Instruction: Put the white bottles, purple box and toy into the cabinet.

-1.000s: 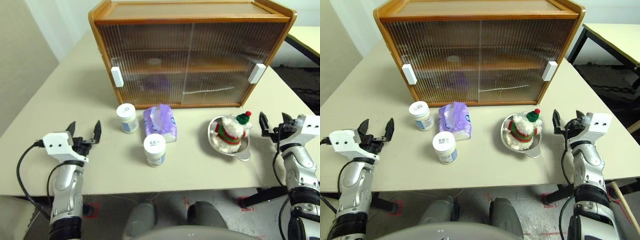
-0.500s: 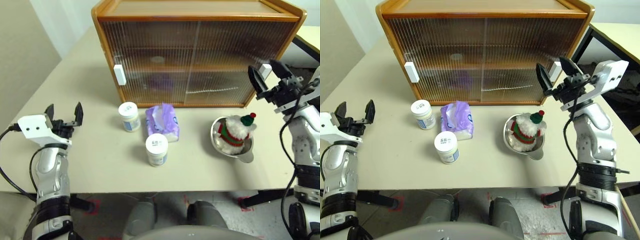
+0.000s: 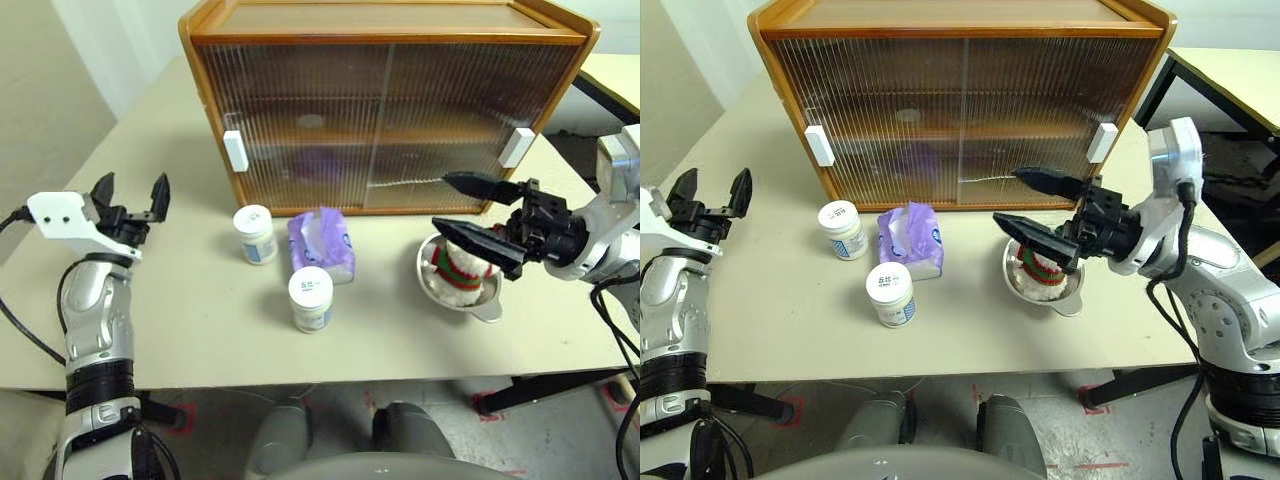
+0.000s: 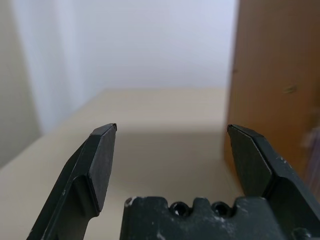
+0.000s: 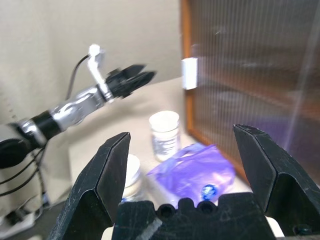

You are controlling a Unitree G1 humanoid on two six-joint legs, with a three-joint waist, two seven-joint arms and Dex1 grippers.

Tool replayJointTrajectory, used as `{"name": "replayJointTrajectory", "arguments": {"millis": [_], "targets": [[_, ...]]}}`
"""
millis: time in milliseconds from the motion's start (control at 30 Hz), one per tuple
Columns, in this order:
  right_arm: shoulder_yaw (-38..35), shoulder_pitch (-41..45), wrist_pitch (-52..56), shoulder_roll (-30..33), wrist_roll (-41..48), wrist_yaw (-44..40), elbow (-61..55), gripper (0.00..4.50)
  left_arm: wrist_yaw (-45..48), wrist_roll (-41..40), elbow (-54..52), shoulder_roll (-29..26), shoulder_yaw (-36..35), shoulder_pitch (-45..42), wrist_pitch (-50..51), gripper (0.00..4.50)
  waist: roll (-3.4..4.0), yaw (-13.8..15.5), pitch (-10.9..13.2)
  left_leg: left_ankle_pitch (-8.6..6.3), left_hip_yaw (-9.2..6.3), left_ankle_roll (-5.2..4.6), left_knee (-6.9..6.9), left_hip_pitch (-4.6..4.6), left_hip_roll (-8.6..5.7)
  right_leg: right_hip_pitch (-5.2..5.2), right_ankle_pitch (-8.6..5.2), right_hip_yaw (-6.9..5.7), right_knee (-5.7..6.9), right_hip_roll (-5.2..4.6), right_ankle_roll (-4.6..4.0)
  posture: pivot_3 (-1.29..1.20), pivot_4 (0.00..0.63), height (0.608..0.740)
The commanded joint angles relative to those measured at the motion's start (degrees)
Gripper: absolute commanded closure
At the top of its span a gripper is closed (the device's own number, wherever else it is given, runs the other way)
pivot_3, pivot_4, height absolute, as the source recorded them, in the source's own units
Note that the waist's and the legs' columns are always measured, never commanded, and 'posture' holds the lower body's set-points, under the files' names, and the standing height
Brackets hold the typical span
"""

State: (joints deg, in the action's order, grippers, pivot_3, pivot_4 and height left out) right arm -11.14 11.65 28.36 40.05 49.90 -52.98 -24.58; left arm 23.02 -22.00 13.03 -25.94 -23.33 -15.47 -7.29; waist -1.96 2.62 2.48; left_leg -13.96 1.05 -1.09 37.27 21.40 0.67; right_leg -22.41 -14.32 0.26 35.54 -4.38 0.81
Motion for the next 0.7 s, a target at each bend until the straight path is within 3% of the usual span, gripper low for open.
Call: {"name": "replayJointTrajectory", "arguments": {"millis": [33, 133, 433, 700], "targets": [[1.24, 0.51, -0.65, -1.18, -1.14, 0.15, -0.38, 0.01, 1.37, -1.07, -2.90, -0.06, 1.77, -0.46, 3.54, 0.17, -0.05, -0.06, -0.03, 0.00, 0.04, 0.00, 0.00, -0.01, 0.00, 0.00, 0.01, 0.05, 0.00, 0.01, 0.00, 0.06, 0.000, 0.740], [1.76, 0.90, -1.20, -2.82, -1.96, 0.95, -0.05, 0.00, 2.61, -1.60, -4.79, 0.47, 3.54, -0.68, 5.94, 0.94, -0.07, 0.01, -0.02, 0.00, 0.08, 0.00, -0.02, -0.02, 0.01, -0.01, 0.02, 0.09, 0.00, 0.03, -0.01, 0.06, 0.000, 0.740], [3.19, -0.32, -1.43, -6.56, -3.66, 2.81, -1.99, 0.00, 2.72, -3.29, -9.18, 1.32, 5.72, -3.20, 12.16, 4.45, -0.14, 0.03, 0.01, 0.00, 0.10, 0.00, -0.01, -0.02, 0.06, -0.02, 0.09, 0.12, 0.00, 0.11, -0.12, 0.05, 0.000, 0.740], [3.22, -0.67, -1.76, -7.16, -4.49, 3.32, -2.10, 0.00, 3.68, -3.07, -10.10, 1.46, 7.79, -5.17, 15.36, 4.45, -0.15, -0.14, 0.00, 0.06, 0.13, -0.11, 0.02, -0.03, 0.13, -0.02, 0.09, 0.19, 0.00, 0.30, -0.12, 0.04, 0.000, 0.740]]}}
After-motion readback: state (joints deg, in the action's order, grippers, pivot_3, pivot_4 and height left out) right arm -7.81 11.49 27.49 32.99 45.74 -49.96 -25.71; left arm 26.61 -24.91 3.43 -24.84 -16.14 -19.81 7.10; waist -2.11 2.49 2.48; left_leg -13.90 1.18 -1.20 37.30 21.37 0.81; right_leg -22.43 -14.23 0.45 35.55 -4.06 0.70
